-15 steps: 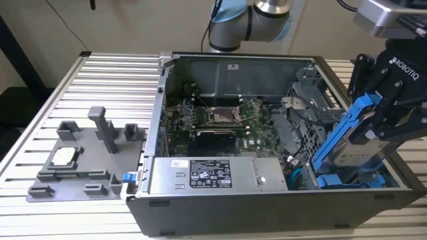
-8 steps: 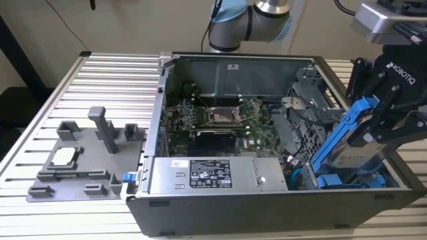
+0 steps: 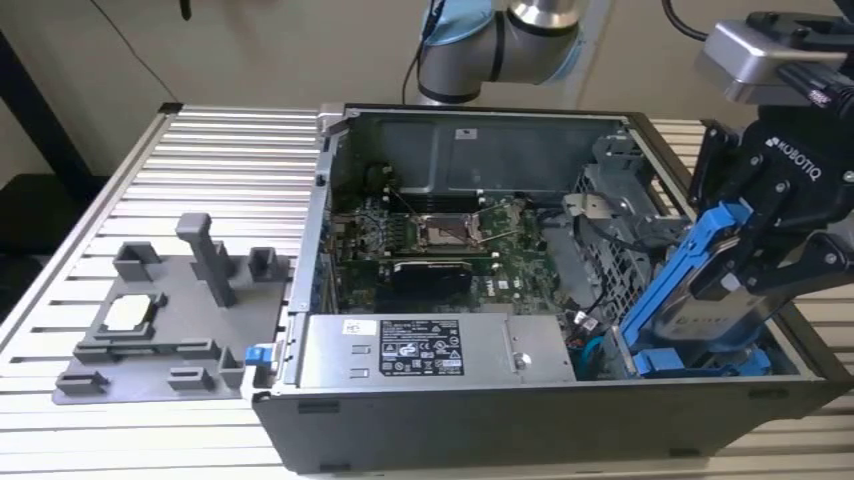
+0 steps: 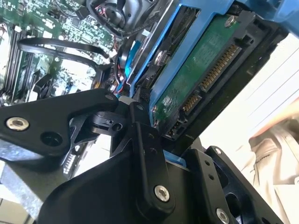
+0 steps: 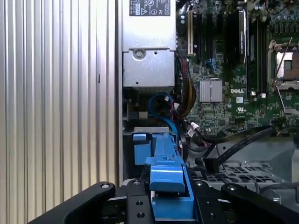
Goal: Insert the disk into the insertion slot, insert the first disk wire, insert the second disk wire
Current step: 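Insert the disk into the insertion slot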
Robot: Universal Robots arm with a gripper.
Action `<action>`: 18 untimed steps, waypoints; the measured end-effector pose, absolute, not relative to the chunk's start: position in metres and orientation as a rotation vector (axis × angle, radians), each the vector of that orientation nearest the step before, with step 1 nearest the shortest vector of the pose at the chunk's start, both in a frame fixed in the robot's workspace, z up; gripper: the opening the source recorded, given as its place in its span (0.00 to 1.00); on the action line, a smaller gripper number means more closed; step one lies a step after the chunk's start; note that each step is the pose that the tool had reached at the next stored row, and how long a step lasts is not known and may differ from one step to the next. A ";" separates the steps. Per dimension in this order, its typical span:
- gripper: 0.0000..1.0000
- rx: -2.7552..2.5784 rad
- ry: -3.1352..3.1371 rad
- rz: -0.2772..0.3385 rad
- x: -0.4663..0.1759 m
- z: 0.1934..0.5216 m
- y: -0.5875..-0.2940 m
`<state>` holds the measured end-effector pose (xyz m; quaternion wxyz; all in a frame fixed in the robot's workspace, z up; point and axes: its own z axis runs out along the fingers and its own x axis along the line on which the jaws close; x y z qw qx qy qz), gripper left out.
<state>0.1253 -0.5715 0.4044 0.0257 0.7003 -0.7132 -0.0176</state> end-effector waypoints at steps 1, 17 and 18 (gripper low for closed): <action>0.33 2.165 -2.205 -0.054 0.125 0.403 -0.572; 0.33 2.164 -2.204 -0.053 0.126 0.384 -0.572; 0.33 2.163 -2.203 -0.053 0.126 0.383 -0.572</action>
